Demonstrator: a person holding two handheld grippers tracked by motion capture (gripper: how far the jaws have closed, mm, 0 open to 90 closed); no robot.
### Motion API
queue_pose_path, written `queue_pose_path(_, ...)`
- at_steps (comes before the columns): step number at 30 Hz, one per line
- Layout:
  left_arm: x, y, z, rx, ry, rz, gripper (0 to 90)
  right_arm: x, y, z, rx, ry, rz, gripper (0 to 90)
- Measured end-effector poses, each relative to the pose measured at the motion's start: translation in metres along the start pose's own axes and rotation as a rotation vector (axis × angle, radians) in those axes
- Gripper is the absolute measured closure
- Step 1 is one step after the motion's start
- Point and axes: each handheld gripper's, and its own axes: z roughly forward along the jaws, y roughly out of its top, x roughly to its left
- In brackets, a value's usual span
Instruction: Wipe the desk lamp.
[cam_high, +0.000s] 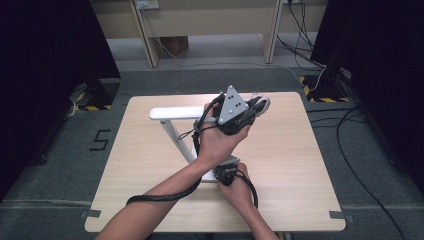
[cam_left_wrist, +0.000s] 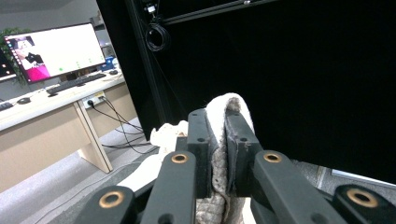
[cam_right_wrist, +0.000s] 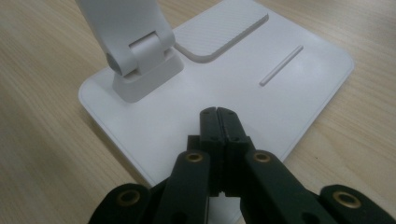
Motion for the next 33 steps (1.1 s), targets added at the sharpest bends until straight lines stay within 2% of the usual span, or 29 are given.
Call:
queue_pose_path(12,-0.008,0.001,0.008,-0.005,-0.02,0.007,81.8,0.0,0.0,0.0,0.008,0.001,0.008,90.0)
queue_pose_path(22,-0.021,0.001,0.014,-0.003,-0.056,0.018,81.7,0.0,0.0,0.0,0.005,0.001,0.006,90.0)
queue_pose_path(33,-0.034,-0.002,0.016,0.003,-0.077,0.018,81.8,0.0,0.0,0.0,0.002,0.0,0.006,90.0)
